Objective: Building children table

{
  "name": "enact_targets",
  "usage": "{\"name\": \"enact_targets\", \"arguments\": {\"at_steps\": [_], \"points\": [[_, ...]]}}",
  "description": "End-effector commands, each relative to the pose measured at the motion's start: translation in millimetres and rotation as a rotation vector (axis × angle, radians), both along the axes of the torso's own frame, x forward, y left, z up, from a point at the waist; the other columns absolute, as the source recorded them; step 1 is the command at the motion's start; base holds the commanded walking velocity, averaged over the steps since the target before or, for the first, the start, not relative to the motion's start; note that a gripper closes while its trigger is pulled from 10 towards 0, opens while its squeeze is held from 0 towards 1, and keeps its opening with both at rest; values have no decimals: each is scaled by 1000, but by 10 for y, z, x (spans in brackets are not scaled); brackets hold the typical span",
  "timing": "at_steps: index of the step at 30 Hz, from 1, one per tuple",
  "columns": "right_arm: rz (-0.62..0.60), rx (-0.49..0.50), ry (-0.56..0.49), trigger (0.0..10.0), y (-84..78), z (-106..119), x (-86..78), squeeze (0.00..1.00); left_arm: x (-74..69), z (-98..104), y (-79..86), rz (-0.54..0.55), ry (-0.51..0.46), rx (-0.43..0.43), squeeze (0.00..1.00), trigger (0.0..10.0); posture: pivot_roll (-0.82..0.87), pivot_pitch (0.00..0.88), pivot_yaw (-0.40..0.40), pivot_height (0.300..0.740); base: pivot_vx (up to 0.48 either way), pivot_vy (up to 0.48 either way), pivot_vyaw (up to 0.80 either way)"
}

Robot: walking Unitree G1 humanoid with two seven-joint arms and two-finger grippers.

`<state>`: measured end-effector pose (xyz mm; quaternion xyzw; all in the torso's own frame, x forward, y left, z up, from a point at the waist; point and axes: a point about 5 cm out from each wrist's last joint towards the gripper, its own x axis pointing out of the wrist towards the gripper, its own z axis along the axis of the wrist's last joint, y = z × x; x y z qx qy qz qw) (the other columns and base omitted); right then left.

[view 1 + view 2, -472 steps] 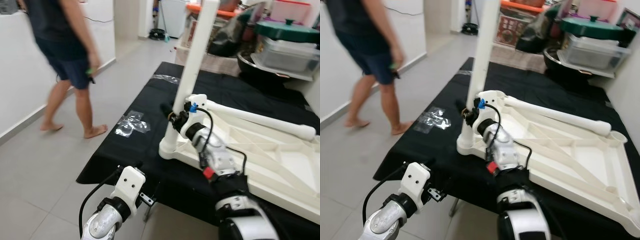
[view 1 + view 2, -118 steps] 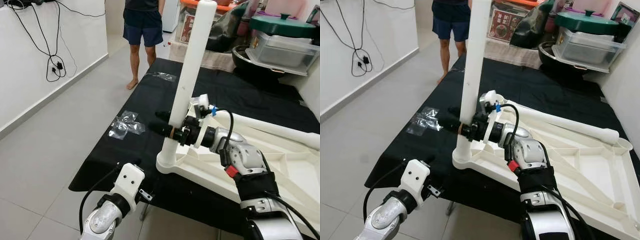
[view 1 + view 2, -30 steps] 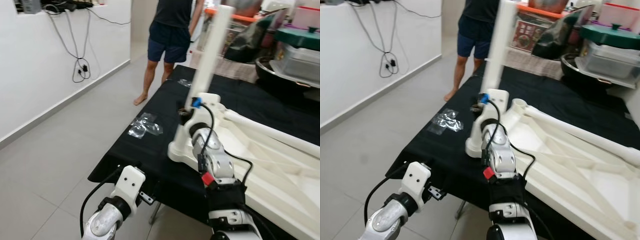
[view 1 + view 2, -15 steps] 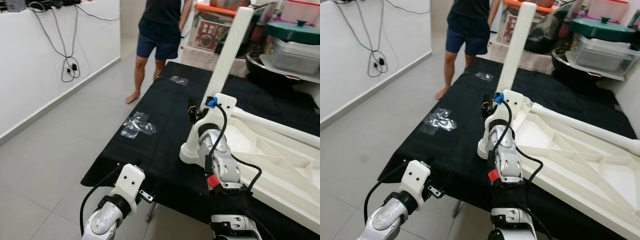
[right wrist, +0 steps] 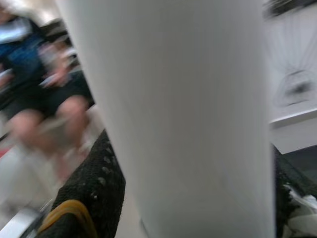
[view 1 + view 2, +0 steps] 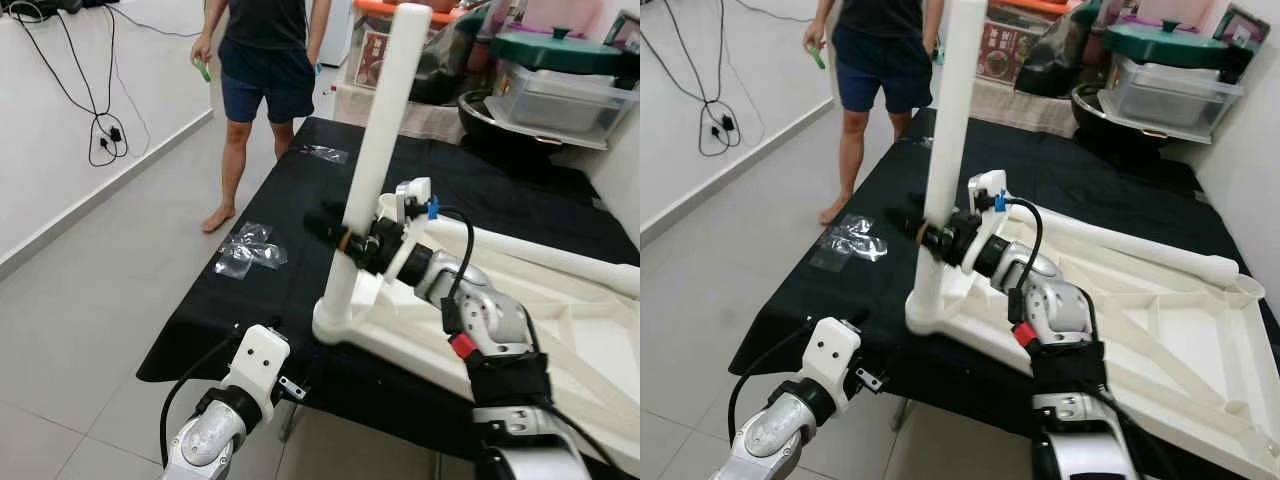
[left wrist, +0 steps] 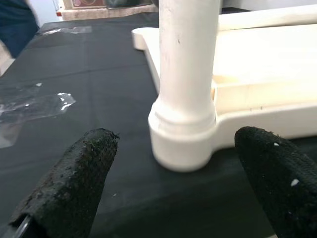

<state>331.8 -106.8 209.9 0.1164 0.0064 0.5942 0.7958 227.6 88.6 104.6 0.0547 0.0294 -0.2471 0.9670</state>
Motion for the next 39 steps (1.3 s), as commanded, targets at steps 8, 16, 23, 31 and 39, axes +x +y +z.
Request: {"name": "enact_targets", "arguments": {"at_steps": [8,16,23,31,39], "points": [[-68,-78,-71,0,289,-57,186,0,-33,-34,-13,-4,21,-1,0,10000,125,0,-125,740,0,0,0],[-601,-10,-25,0,-23,-26,363,0,-35,-48,-19,-5,23,-3,0,10000,108,0,-120,740,0,0,0],[-1458,-80,156,0,-446,-268,209,0,-42,-72,-30,-15,28,-2,0,10000,102,0,-118,740,0,0,0],[-1568,-88,250,2863,-285,-398,43,0,-38,-77,-33,-14,26,0,0,10000,106,0,-121,740,0,0,0],[-1324,53,197,10000,-53,-358,177,1000,-30,-83,-28,-12,26,-1,0,10000,103,0,-122,740,0,0,0]]}}
